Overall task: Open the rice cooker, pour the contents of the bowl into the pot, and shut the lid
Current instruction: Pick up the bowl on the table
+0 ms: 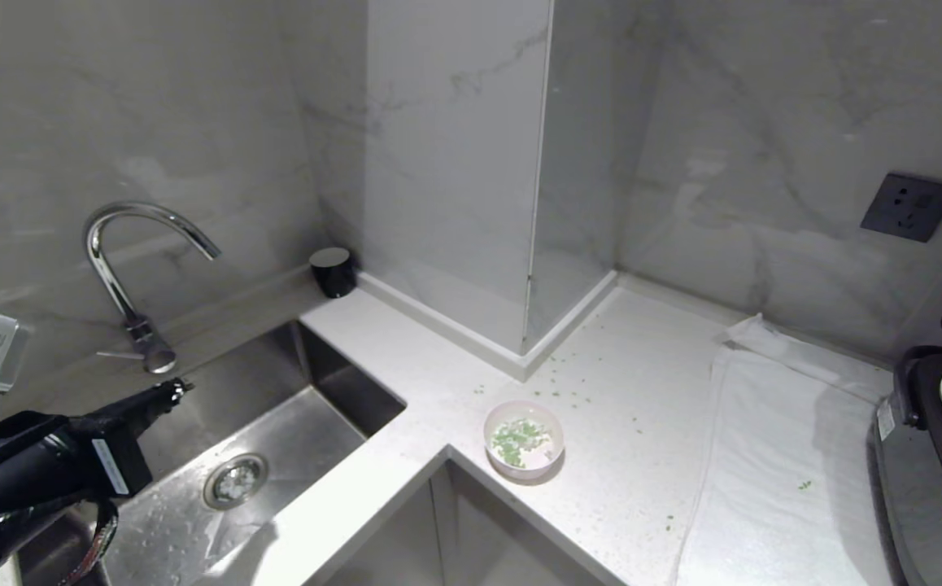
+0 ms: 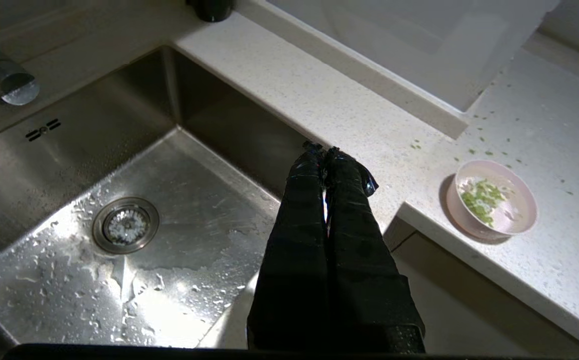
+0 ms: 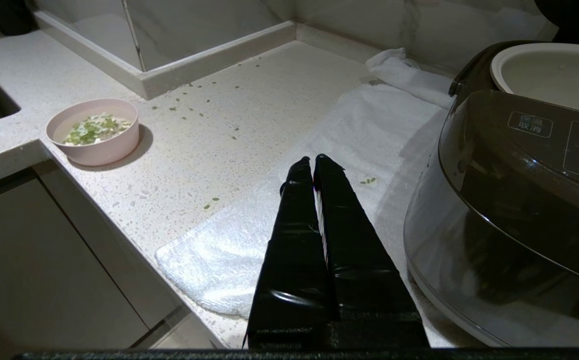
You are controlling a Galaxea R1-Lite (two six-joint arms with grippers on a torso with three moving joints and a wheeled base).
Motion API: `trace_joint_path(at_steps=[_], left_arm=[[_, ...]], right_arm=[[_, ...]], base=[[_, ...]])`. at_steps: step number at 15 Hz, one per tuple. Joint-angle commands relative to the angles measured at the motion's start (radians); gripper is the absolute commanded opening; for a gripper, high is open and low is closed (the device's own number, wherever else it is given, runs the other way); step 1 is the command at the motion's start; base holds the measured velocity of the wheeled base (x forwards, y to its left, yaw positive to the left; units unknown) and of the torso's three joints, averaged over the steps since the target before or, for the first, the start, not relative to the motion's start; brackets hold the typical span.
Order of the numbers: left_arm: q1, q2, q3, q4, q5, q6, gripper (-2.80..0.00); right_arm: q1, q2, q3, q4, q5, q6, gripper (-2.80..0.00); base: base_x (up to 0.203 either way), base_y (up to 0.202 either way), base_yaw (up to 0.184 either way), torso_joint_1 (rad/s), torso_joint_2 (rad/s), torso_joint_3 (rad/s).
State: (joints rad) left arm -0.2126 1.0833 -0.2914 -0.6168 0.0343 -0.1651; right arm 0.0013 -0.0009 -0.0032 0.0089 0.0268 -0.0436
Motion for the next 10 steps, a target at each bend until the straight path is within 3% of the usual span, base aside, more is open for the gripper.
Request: trace_joint_path(at_steps=[1,5,10], left_arm=[[-0.005,-0.157,0.064,-0.001,0.001,0.005,-2.80],[0.004,-0.392,0.111,0.073,0.007,0.046,-2.80],[0.046,-0.751,0.056,0.455,0.039,0.105,-2.80]], right_arm=[[0.000,-0.001,0.000,0.000,0.001,0.001,-2.80],[0.000,-0.001,0.000,0.000,0.001,-0.001,-2.80],[0.000,0.000,0.000,0.000,0.001,-0.001,-2.80]], base=[[0.000,0.000,0.000,0.000,0.00,0.000],[0.000,0.000,0.000,0.000,0.00,0.000],[0.000,0.000,0.000,0.000,0.00,0.000]])
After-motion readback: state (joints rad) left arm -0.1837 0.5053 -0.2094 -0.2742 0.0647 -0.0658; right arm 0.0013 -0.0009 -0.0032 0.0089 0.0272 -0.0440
